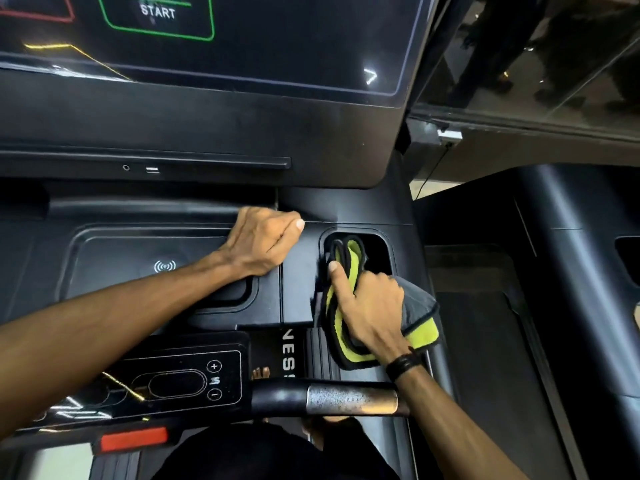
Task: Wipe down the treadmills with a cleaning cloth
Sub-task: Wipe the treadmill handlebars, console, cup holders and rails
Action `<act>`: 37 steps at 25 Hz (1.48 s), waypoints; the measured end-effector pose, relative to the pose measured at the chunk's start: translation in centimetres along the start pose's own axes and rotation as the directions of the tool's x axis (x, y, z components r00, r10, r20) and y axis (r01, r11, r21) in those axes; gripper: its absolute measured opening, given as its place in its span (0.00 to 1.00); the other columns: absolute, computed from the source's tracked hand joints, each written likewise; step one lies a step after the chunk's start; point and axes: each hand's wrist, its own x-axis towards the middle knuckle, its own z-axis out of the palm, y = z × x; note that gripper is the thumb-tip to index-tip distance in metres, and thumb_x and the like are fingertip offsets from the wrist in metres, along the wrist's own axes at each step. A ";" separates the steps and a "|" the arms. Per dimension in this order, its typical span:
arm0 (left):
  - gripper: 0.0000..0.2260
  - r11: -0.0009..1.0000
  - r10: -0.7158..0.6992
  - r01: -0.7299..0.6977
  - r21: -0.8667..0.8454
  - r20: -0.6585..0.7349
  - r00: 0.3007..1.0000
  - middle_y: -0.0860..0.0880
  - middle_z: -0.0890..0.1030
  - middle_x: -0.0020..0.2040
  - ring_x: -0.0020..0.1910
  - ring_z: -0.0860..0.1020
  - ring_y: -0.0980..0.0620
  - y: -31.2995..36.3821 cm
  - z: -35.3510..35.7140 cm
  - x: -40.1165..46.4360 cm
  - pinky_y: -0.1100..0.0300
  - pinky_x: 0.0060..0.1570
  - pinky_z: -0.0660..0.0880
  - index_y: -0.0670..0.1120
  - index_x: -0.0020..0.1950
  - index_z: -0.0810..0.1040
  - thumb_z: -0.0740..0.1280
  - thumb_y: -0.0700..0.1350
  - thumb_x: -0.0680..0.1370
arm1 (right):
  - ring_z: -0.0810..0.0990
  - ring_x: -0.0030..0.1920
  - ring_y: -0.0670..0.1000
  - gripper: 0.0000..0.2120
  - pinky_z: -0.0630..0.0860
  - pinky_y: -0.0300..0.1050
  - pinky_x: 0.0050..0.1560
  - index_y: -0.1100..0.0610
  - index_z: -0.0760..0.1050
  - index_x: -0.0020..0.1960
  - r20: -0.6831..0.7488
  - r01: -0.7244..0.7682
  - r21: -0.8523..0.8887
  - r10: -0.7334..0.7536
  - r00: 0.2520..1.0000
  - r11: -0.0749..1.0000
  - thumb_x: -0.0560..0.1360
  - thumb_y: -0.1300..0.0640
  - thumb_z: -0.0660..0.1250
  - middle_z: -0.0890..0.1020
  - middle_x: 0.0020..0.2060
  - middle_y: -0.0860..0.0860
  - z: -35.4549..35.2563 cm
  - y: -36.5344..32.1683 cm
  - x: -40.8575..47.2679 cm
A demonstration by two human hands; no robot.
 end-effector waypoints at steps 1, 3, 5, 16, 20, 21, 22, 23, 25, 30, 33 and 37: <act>0.20 1.000 0.001 -0.001 -0.007 -0.011 1.000 0.52 0.67 0.24 0.22 0.66 0.50 0.0 -0.1 0.0 0.56 0.24 0.62 0.42 0.31 0.70 0.54 0.46 0.81 | 0.68 0.31 0.58 0.32 0.60 0.50 0.39 0.54 0.59 0.27 -0.031 -0.072 0.113 0.076 0.997 0.991 0.77 0.30 0.50 0.73 0.26 0.56 0.0 -0.4 -0.1; 0.20 1.000 -0.008 0.008 -0.019 -0.023 1.000 0.51 0.67 0.24 0.22 0.66 0.49 0.1 -0.2 0.0 0.54 0.23 0.63 0.41 0.31 0.70 0.54 0.46 0.81 | 0.69 0.28 0.51 0.34 0.64 0.51 0.38 0.57 0.64 0.26 -0.083 -0.241 0.456 0.311 0.947 0.857 0.73 0.28 0.53 0.71 0.23 0.48 -0.8 -0.6 0.4; 0.21 0.997 -0.056 0.054 -0.053 -0.038 0.998 0.48 0.70 0.25 0.23 0.69 0.47 0.3 -0.3 -0.2 0.51 0.24 0.66 0.40 0.32 0.72 0.53 0.47 0.81 | 0.72 0.29 0.47 0.35 0.70 0.52 0.37 0.59 0.72 0.28 -0.026 -0.271 0.835 0.526 0.850 0.479 0.69 0.26 0.58 0.76 0.24 0.48 -1.9 0.0 1.0; 0.23 0.984 -0.157 0.168 0.054 -0.170 0.973 0.46 0.67 0.22 0.20 0.67 0.45 -3.1 -11.7 -5.8 0.52 0.21 0.64 0.38 0.28 0.71 0.57 0.45 0.82 | 0.42 0.81 0.62 0.36 0.40 0.68 0.77 0.43 0.48 0.82 0.180 0.496 -0.156 -0.469 0.864 0.854 0.79 0.29 0.44 0.45 0.81 0.61 3.3 -8.0 3.4; 0.23 0.941 -0.264 0.281 0.189 -0.112 0.958 0.45 0.66 0.22 0.21 0.67 0.43 -4.5 -14.8 -9.7 0.52 0.24 0.67 0.38 0.28 0.69 0.57 0.50 0.80 | 0.38 0.81 0.61 0.29 0.42 0.62 0.79 0.44 0.50 0.82 0.176 0.605 -0.100 -0.585 0.792 0.790 0.83 0.38 0.47 0.44 0.82 0.56 4.0 -8.8 1.8; 0.24 0.925 -0.305 0.317 0.211 -0.091 0.948 0.45 0.67 0.22 0.22 0.68 0.43 -4.8 -15.4 -10.4 0.52 0.26 0.68 0.39 0.28 0.69 0.57 0.52 0.79 | 0.37 0.81 0.59 0.28 0.42 0.61 0.79 0.44 0.51 0.82 0.191 0.665 -0.068 -0.644 0.740 0.744 0.84 0.39 0.48 0.45 0.82 0.53 4.0 -8.1 0.7; 0.24 0.907 -0.344 0.352 0.231 -0.075 0.936 0.45 0.68 0.23 0.23 0.69 0.42 -5.2 -16.1 -11.1 0.52 0.28 0.68 0.39 0.29 0.70 0.56 0.54 0.78 | 0.37 0.81 0.58 0.27 0.42 0.60 0.78 0.44 0.51 0.82 0.210 0.711 -0.047 -0.689 0.694 0.702 0.85 0.39 0.48 0.46 0.82 0.51 4.0 -7.5 0.0; 0.24 0.892 -0.376 0.381 0.243 -0.067 0.924 0.46 0.69 0.23 0.24 0.69 0.41 -5.6 -16.7 -11.8 0.53 0.29 0.69 0.39 0.30 0.71 0.55 0.56 0.78 | 0.37 0.81 0.57 0.27 0.41 0.60 0.78 0.44 0.51 0.82 0.224 0.737 -0.039 -0.713 0.664 0.674 0.85 0.39 0.47 0.46 0.82 0.51 4.0 -7.1 -0.1; 0.25 0.867 -0.413 0.412 0.281 -0.058 0.909 0.47 0.70 0.23 0.26 0.71 0.41 -6.6 -17.7 -13.0 0.54 0.30 0.66 0.41 0.31 0.72 0.54 0.58 0.77 | 0.36 0.81 0.56 0.27 0.41 0.59 0.79 0.45 0.51 0.82 0.234 0.748 -0.057 -0.720 0.654 0.661 0.85 0.40 0.46 0.45 0.82 0.51 3.9 -8.0 1.0; 0.22 0.816 -0.446 0.432 0.385 -0.057 0.893 0.49 0.72 0.25 0.28 0.76 0.41 -8.3 -19.5 -15.8 0.57 0.32 0.61 0.45 0.31 0.70 0.53 0.59 0.77 | 0.41 0.81 0.56 0.27 0.42 0.57 0.80 0.50 0.50 0.82 0.205 0.743 -0.080 -0.718 0.665 0.665 0.85 0.45 0.44 0.47 0.82 0.55 5.0 -13.1 4.2; 0.18 0.802 -0.452 0.432 0.413 -0.054 0.890 0.51 0.70 0.25 0.28 0.76 0.42 -8.8 -19.9 -17.6 0.57 0.32 0.64 0.49 0.31 0.64 0.54 0.57 0.77 | 0.48 0.81 0.57 0.26 0.41 0.54 0.80 0.53 0.53 0.82 0.195 0.822 -0.069 -0.800 0.567 0.565 0.85 0.52 0.48 0.53 0.81 0.58 5.8 -15.3 5.6; 0.19 0.792 -0.440 0.422 0.441 -0.067 0.895 0.53 0.68 0.26 0.26 0.74 0.45 -9.1 -18.3 -19.1 0.58 0.30 0.65 0.47 0.29 0.64 0.55 0.54 0.77 | 0.49 0.81 0.55 0.25 0.40 0.52 0.81 0.54 0.56 0.81 0.198 0.829 0.012 -0.814 0.546 0.559 0.85 0.54 0.51 0.54 0.81 0.58 5.6 -16.1 5.7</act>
